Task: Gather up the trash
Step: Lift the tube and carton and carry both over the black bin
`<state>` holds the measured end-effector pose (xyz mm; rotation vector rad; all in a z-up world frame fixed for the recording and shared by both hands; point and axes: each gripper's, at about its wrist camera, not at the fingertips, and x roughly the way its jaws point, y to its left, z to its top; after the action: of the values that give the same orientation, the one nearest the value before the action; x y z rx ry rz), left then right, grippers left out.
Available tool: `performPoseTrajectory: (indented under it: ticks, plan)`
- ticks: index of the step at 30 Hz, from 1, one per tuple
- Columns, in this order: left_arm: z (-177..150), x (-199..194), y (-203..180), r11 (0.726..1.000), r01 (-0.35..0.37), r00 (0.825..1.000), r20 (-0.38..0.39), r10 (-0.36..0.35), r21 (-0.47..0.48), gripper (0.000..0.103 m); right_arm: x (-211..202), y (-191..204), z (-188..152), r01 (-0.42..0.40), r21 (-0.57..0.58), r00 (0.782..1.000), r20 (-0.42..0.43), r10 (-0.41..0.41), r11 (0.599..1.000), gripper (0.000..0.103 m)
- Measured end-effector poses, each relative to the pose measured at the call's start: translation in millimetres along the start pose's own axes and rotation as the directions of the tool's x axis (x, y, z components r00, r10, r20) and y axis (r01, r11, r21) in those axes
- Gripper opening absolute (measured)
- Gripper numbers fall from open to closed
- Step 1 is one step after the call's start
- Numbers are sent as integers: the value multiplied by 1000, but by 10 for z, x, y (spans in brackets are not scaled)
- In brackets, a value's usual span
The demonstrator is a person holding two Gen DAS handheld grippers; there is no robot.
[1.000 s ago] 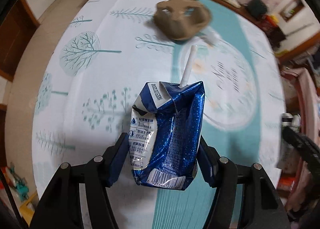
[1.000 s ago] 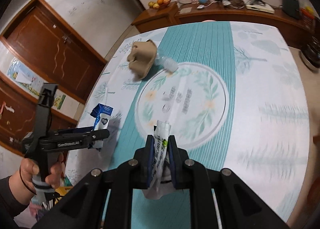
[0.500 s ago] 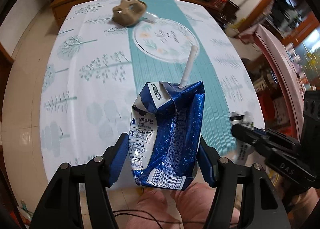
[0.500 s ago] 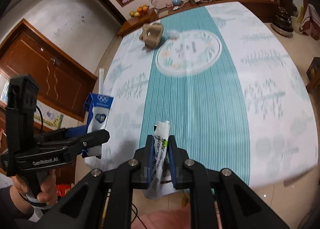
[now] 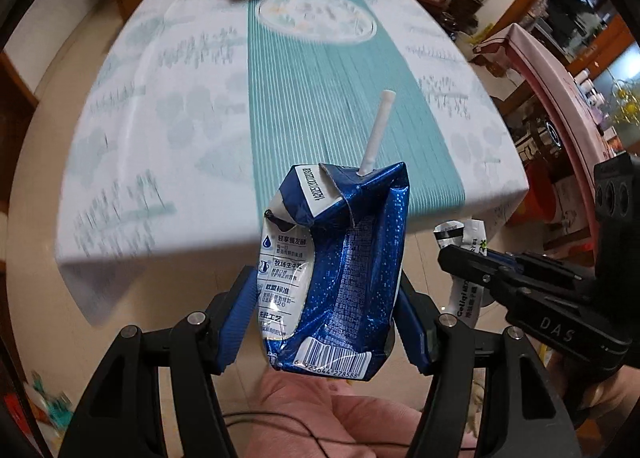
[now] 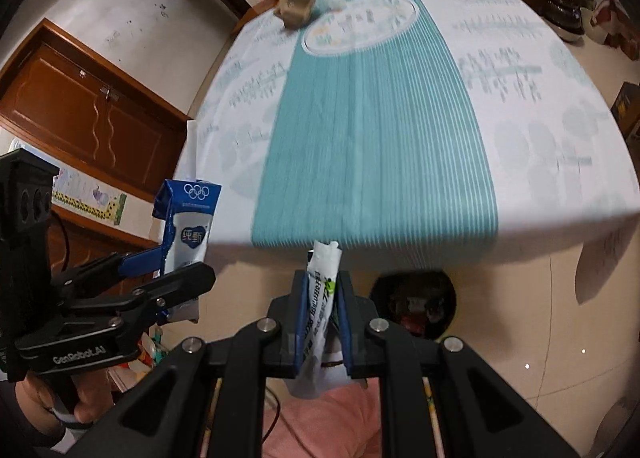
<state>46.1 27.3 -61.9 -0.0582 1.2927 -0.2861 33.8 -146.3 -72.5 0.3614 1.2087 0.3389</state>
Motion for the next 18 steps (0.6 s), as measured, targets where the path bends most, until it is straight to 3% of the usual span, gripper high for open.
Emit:
performPoseTrajectory:
  ticks: [10,18]
  plan:
    - [-678,843,-144,999,-49,996,-79,49,4,63,574,-531,-689,34,65,994,-109,-27,997,14]
    - [-923,1824,32,998,-68,986,-151,68,7,64,1450,-1090,-952,79,182,986,-161,-49,980,15]
